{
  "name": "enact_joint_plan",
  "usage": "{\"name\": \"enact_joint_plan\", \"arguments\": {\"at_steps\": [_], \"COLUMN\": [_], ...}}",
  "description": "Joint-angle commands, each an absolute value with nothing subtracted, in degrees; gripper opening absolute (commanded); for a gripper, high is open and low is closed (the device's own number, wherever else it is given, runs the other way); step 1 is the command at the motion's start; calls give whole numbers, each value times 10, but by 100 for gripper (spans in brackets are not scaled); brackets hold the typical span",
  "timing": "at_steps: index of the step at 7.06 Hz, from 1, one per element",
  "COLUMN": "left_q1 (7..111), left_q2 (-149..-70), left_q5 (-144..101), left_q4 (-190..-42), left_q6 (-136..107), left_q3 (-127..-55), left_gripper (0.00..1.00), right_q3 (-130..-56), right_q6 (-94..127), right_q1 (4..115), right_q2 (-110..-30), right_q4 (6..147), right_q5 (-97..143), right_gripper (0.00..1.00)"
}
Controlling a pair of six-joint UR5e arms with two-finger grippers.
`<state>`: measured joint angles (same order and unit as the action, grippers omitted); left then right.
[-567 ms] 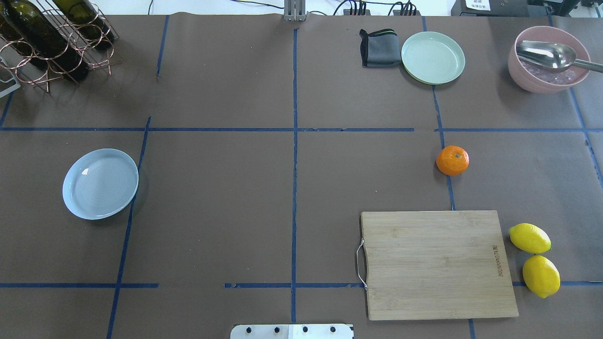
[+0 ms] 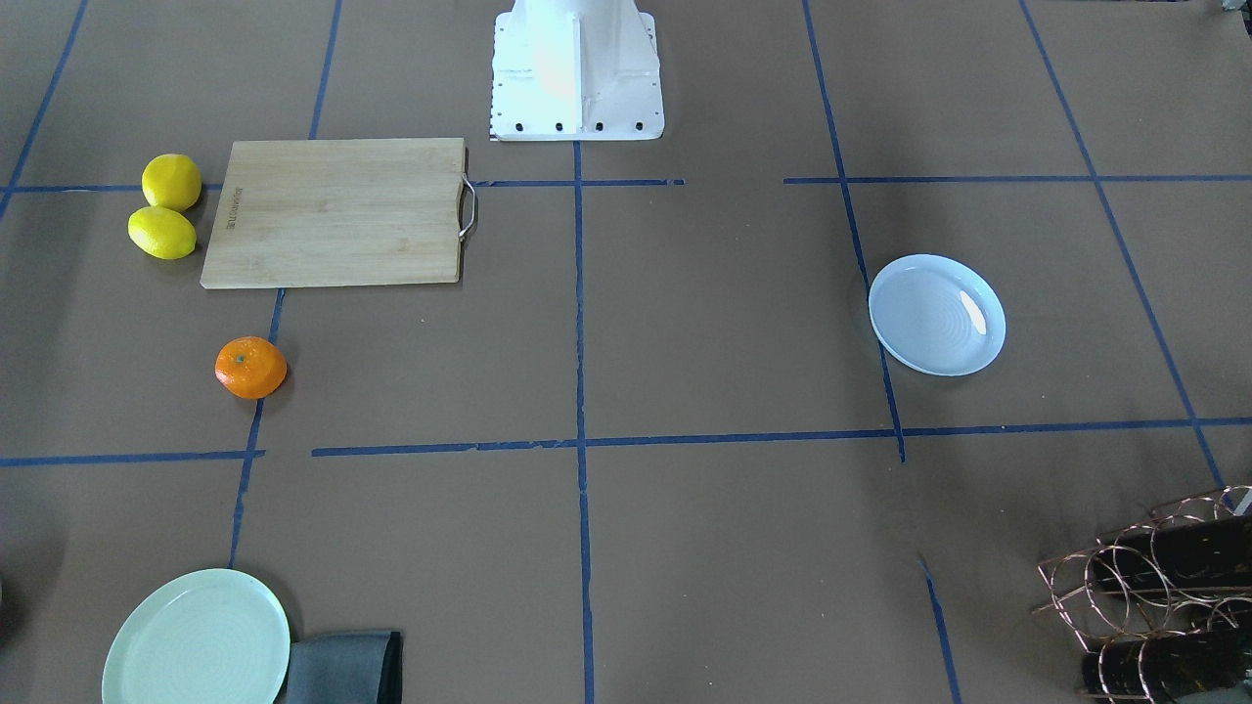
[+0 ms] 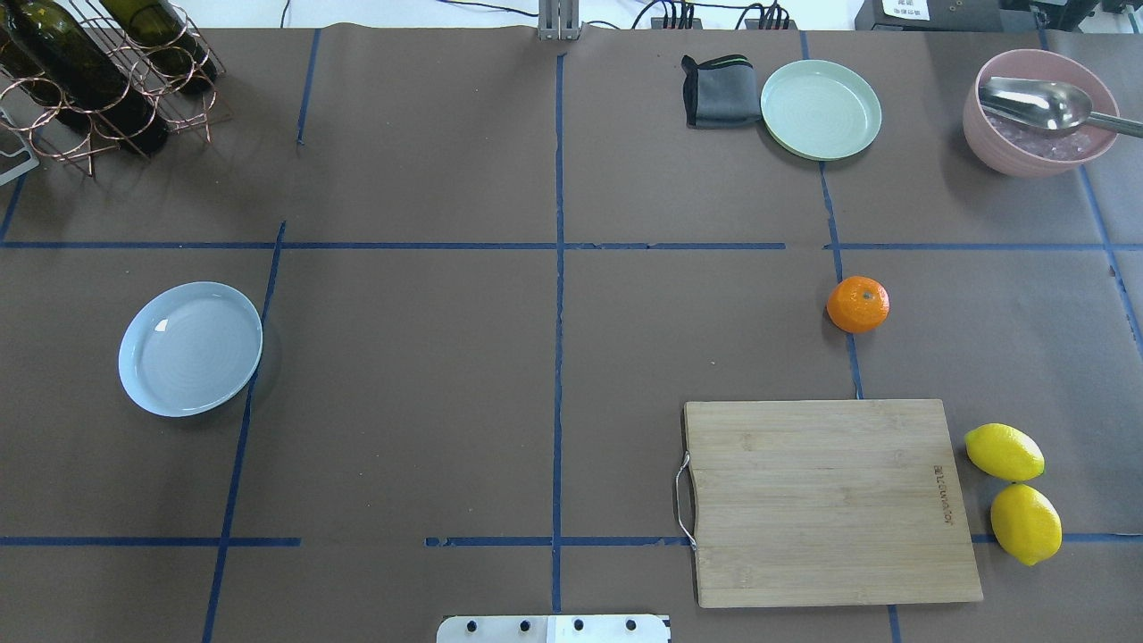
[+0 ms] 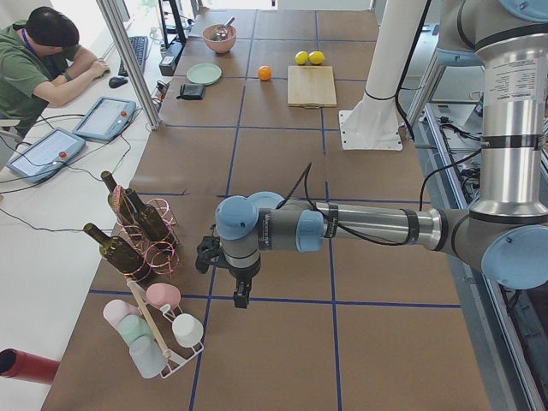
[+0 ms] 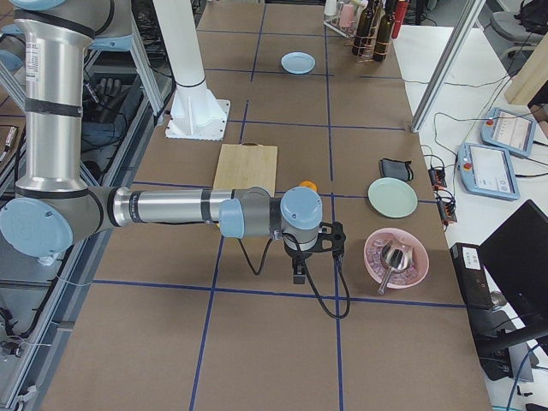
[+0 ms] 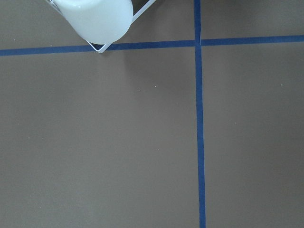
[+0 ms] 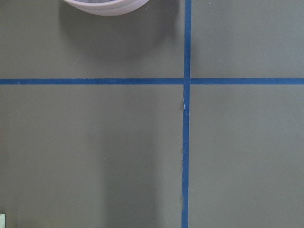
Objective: Pick orange to plate
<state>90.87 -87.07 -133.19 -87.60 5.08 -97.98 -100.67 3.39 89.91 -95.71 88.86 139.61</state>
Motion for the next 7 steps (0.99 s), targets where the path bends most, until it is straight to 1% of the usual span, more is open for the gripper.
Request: {"name": "enact_joint_plan", "arguments": {"at_steps": [1,2,4,5,6,7], "left_q1": [902,863,853,832,818,803], "left_q2": [-898,-897,-911,-913,-913,-911], "left_q5": [-1340,-1378,-1386,-1407,-1407,-1407], "left_q4": [-921,-942,-941,-943,-949,-994], "left_q6": [50,46,42,40,0,-60], "left_q3": [-978,-977,-973,-965,-965,-964], "left_gripper": [100,100,100,100,100,100], "right_q3": [-1032,-1028,-1027,-993,-991,-991], "right_q6": [35,39,40,40,40,41], "right_q1": [898,898,882,881,874,862], "right_q2": [-949,-947,-913,-916,-912,-911], "right_q4": [888,885,887,876,864,863], "right_q5": [1402,1402,1400,1403,1409,1409], "right_gripper": [100,100,100,100,100,100]}}
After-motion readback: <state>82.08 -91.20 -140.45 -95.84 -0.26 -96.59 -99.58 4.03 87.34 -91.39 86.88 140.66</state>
